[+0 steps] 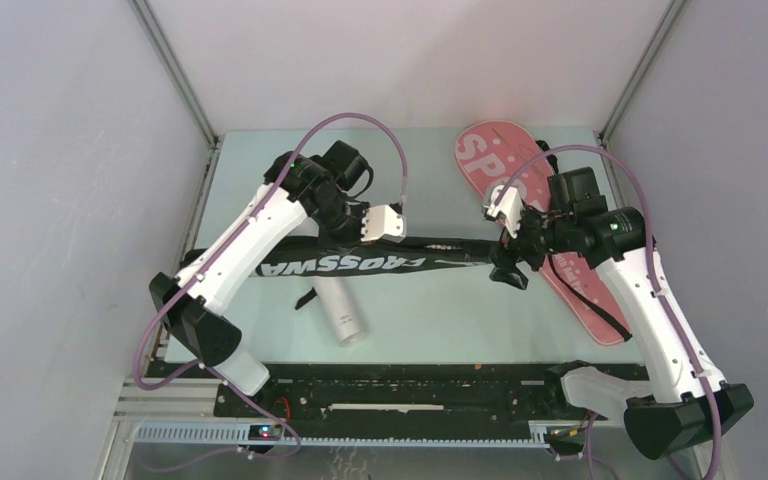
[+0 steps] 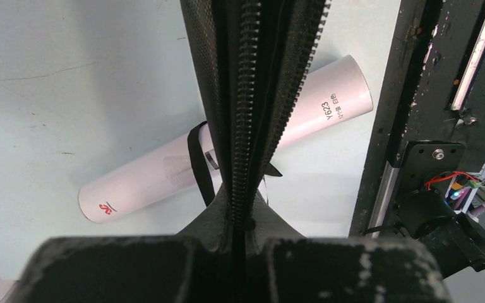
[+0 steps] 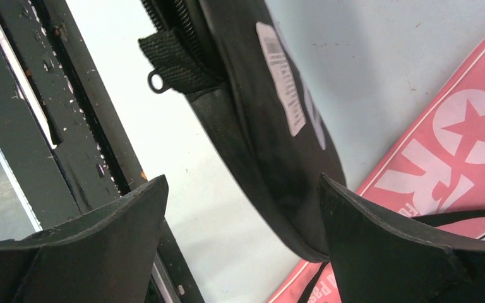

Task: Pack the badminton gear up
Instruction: Zip the racket bag at the center of the board.

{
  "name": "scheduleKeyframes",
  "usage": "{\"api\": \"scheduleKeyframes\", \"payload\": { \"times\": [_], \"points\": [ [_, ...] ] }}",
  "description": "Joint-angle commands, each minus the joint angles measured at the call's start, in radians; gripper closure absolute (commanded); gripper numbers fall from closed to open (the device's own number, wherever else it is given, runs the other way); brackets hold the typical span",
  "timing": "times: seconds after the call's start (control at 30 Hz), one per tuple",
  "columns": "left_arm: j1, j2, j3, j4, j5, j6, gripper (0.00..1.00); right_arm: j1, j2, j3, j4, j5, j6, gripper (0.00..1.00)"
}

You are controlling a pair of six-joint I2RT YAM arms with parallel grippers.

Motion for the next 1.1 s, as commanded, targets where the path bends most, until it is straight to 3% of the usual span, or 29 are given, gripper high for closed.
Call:
{"api": "scheduleKeyframes", "payload": {
  "times": [0.0, 0.13, 0.23, 0.3, 0.33, 0.4, 0.43, 0.53, 0.63, 0.73, 0.83, 0.9, 1.07],
  "points": [
    [0.0, -0.044, 0.022, 0.032, 0.049, 0.015, 1.0, 0.019, -0.037, -0.037, 0.02, 0.022, -0.003, 0.06],
    [0.002, -0.056, 0.017, 0.032, 0.068, 0.031, 1.0, 0.057, -0.041, -0.112, 0.124, 0.124, -0.002, 0.09],
    [0.003, -0.056, 0.02, 0.033, 0.087, 0.035, 1.0, 0.07, 0.001, -0.115, 0.14, 0.122, -0.013, 0.19],
    [0.013, -0.046, 0.03, 0.043, 0.121, 0.027, 1.0, 0.078, 0.03, -0.123, 0.147, 0.122, -0.011, 0.32],
    [0.019, -0.039, 0.038, 0.051, 0.146, 0.015, 1.0, 0.08, 0.038, -0.131, 0.154, 0.122, -0.006, 0.43],
    [0.03, -0.018, 0.045, 0.088, 0.185, -0.027, 0.99, 0.077, 0.038, -0.156, 0.181, 0.125, 0.014, 0.74],
    [0.032, -0.007, 0.043, 0.116, 0.191, -0.059, 0.98, 0.077, 0.029, -0.168, 0.191, 0.124, 0.023, 0.79],
    [0.033, 0.013, 0.008, 0.258, 0.162, -0.181, 0.65, 0.078, -0.009, -0.2, 0.223, 0.134, 0.065, 0.89],
    [0.033, 0.008, -0.027, 0.432, 0.132, -0.287, 0.42, 0.07, -0.06, -0.249, 0.289, 0.169, 0.125, 1.0],
    [0.033, 0.01, -0.017, 0.564, 0.08, -0.409, 0.27, 0.064, -0.117, -0.311, 0.384, 0.214, 0.189, 1.0],
    [0.026, 0.002, 0.001, 0.655, 0.107, -0.572, 0.22, 0.054, -0.144, -0.347, 0.449, 0.241, 0.265, 1.0],
    [0.012, -0.021, -0.034, 0.748, 0.131, -0.696, 0.22, 0.054, -0.151, -0.366, 0.479, 0.248, 0.291, 1.0],
    [-0.086, -0.081, -0.198, 0.978, 0.093, -0.904, 0.35, 0.046, -0.152, -0.396, 0.528, 0.226, 0.338, 1.0]
  ]
}}
